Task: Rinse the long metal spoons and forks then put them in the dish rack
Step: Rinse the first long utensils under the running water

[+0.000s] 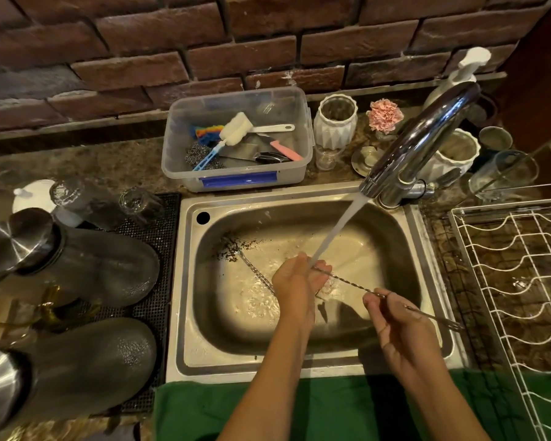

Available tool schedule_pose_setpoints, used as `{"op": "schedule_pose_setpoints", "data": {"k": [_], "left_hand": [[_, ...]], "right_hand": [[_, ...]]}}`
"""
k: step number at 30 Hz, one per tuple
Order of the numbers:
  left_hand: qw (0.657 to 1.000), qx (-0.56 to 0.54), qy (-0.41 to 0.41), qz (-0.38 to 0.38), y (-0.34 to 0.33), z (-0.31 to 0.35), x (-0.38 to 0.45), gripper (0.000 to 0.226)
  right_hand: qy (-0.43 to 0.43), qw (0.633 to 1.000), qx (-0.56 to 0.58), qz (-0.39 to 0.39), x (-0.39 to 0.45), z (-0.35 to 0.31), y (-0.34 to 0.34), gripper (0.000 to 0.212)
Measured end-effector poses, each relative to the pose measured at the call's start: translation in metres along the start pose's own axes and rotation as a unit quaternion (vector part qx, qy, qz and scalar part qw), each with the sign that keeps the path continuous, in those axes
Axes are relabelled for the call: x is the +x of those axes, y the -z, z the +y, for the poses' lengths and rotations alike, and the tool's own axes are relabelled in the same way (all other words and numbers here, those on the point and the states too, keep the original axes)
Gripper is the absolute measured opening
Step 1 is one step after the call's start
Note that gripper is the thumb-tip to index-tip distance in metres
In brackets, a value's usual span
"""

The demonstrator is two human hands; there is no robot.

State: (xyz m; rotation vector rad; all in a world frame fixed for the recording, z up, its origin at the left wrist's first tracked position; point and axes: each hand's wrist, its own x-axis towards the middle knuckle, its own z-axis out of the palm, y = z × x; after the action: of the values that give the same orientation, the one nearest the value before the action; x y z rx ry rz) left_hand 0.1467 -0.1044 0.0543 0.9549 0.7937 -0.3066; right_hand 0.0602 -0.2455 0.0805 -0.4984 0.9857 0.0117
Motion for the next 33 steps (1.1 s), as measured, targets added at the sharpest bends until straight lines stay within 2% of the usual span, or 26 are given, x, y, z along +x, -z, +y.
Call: {"op": "schedule_pose_setpoints", "data": {"k": [5,7,9,13,15,19,23,28,33], "left_hand": [[0.998,-0.051,0.011,-0.042,-0.001,0.003,-0.003,0.024],[0.996,-0.087,0.020,-0.033,-0.003,0.002,-0.004,0.022],[0.992,-0.115,0.038,-0.015,-0.003,0.000,-0.001,0.028],[0.991,-0.085,0.053,-0.089,-0.002,0.002,-0.003,0.020],[0.991,-0.072,0.039,-0.105,-0.003,0.002,-0.005,0.020],[0.992,-0.102,0.037,-0.066,-0.010,0.005,-0.002,0.022],[0.989,-0.082,0.056,-0.106,-0.012,0.011,-0.006,0.020],[0.990,-0.112,0.055,-0.061,-0.015,0.010,-0.011,0.017],[0.980,-0.171,0.066,-0.072,-0.020,0.005,-0.018,0.014]], "right_hand": [[0.008,1.000,-0.012,-0.020,0.002,-0.002,0.004,0.019],[0.013,1.000,-0.014,-0.020,0.002,-0.002,0.004,0.019],[0.018,1.000,-0.011,-0.023,0.001,-0.002,0.004,0.020],[0.032,0.999,-0.005,-0.017,0.001,-0.005,0.006,0.028],[0.040,0.999,-0.004,-0.018,0.001,-0.006,0.004,0.024],[0.061,0.997,-0.023,-0.031,0.000,-0.007,-0.004,0.020],[0.080,0.996,-0.034,-0.022,-0.002,-0.010,-0.008,0.021],[0.085,0.995,-0.054,-0.019,0.001,-0.010,-0.009,0.021],[0.103,0.992,-0.070,-0.037,0.004,0.002,-0.016,0.022]]}}
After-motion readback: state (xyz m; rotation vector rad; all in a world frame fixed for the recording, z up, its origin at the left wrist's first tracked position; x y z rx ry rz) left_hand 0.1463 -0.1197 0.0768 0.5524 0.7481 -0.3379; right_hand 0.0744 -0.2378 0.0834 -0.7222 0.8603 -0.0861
